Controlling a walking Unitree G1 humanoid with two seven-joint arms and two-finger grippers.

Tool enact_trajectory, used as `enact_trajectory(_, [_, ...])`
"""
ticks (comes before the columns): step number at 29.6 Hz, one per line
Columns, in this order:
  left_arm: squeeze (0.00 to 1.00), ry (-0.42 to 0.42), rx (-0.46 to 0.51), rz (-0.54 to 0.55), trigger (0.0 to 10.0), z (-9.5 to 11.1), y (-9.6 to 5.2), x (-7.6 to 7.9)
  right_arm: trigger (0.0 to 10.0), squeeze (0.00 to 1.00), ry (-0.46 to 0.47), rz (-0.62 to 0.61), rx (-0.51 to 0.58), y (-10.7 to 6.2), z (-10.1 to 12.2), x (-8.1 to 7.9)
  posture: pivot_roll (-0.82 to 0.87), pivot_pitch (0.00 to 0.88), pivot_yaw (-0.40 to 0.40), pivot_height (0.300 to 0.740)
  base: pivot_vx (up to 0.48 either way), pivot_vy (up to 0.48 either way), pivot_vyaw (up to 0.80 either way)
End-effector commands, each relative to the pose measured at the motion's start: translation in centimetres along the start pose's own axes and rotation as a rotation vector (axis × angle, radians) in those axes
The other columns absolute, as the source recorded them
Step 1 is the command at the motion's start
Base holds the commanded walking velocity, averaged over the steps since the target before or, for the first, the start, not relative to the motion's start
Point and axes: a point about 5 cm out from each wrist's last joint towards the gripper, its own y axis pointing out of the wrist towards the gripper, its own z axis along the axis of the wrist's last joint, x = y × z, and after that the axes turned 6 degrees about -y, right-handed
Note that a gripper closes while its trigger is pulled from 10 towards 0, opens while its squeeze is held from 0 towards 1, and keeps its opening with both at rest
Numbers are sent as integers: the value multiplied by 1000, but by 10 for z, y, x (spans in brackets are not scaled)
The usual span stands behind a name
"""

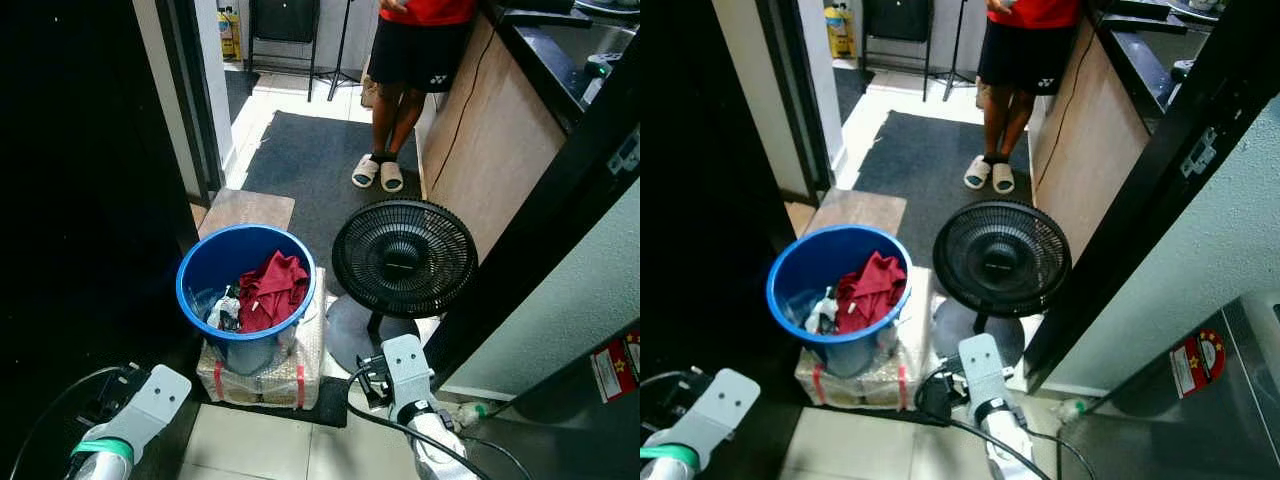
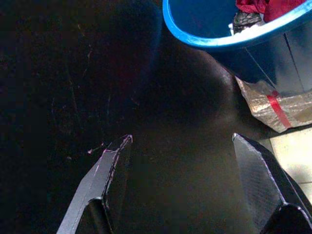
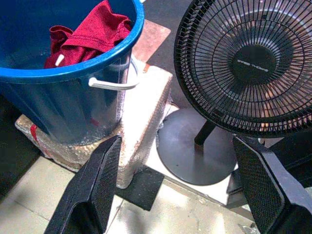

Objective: Clothes washing

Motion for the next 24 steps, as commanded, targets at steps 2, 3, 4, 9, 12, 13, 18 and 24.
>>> enact_trajectory(2, [0, 5, -31, -10, 10000, -7, -2, 0, 10000, 0, -3, 6, -34, -2, -6, 0, 141, 85, -2, 740, 0, 0, 0])
enact_trajectory(3, [0, 13, -25, -12, 10000, -6, -2, 1, 10000, 0, -2, 8, -33, -2, -6, -1, 141, 86, -3, 740, 0, 0, 0])
enact_trajectory(4, [0, 13, -25, -12, 10000, -6, -2, 1, 10000, 0, -2, 8, -33, -2, -6, -1, 141, 86, -3, 740, 0, 0, 0])
enact_trajectory(9, [0, 9, -25, -17, 10000, -5, -1, 1, 10000, 0, 1, 20, -31, -2, -5, -5, 153, 90, -13, 740, 0, 0, 0])
enact_trajectory(12, [0, 2, -23, -24, 10000, -5, 0, 2, 10000, 0, 1, 33, -30, -1, -4, -8, 156, 92, -15, 740, 0, 0, 0])
enact_trajectory(13, [0, -59, -10, -16, 10000, -1, -2, 3, 10000, 0, 0, 36, -29, -1, -4, -7, 157, 93, -20, 740, 0, 0, 0])
enact_trajectory(18, [0, -259, 90, -99, 10000, 34, -11, 13, 10000, 0, -3, 38, -28, 0, -3, -6, 164, 94, -26, 740, 0, 0, 0])
enact_trajectory(24, [0, -472, 63, -311, 10000, 56, -11, 28, 10000, 0, -4, 42, -25, 2, -2, -7, 157, 87, -19, 740, 0, 0, 0])
